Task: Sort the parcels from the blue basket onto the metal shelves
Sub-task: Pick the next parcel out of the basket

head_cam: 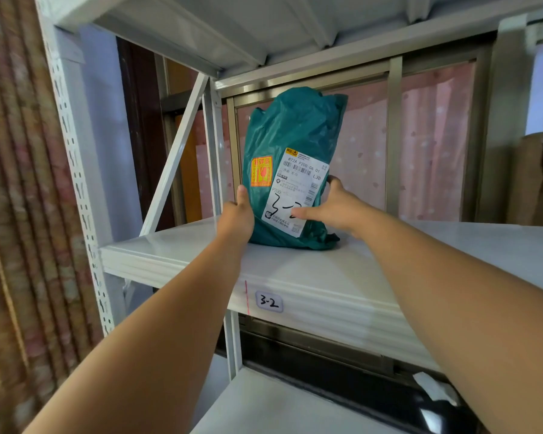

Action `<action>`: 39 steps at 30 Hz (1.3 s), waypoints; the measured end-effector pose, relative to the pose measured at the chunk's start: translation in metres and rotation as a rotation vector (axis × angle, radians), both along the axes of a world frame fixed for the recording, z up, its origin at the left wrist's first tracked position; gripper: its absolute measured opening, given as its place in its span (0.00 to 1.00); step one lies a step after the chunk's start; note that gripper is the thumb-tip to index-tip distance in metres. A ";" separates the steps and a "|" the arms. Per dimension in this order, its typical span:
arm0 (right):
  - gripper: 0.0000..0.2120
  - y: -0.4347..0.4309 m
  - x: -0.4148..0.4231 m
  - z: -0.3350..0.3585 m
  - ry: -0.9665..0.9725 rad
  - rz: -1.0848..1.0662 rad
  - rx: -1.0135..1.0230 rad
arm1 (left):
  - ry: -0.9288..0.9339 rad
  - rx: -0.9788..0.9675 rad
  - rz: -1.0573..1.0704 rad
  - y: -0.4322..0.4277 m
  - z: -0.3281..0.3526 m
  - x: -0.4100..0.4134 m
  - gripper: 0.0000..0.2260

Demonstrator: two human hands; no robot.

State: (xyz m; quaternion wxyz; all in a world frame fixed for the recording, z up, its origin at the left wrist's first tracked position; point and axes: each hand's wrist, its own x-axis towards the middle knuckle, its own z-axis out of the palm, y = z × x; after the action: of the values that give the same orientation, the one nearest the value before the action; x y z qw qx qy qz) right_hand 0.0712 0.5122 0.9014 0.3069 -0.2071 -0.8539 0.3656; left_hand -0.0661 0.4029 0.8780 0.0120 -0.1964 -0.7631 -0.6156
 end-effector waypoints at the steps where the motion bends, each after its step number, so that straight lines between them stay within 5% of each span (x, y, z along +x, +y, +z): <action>1: 0.46 -0.001 0.001 0.001 0.022 -0.006 -0.006 | 0.006 -0.008 -0.005 0.001 0.000 0.000 0.31; 10: 0.34 -0.002 -0.004 0.000 0.006 0.023 0.043 | 0.073 -0.091 -0.136 -0.001 -0.002 0.000 0.09; 16: 0.27 -0.002 -0.008 -0.002 -0.115 -0.005 0.145 | 0.053 -0.170 -0.212 -0.004 -0.005 0.000 0.17; 28: 0.21 -0.001 -0.007 0.001 -0.165 -0.114 0.247 | 0.157 -0.414 -0.108 0.004 -0.008 -0.013 0.10; 33: 0.09 0.004 -0.011 -0.001 -0.250 -0.249 0.298 | 0.153 -0.472 -0.037 0.006 -0.011 -0.020 0.03; 39: 0.09 0.010 -0.019 -0.002 -0.261 -0.344 0.253 | 0.153 -0.562 0.070 0.003 -0.010 -0.021 0.06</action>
State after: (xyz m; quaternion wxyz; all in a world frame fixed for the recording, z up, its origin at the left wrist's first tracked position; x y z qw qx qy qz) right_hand 0.0523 0.5219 0.8996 0.2752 -0.3546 -0.8776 0.1683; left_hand -0.0872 0.4057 0.8675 0.0361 -0.2114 -0.9069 -0.3628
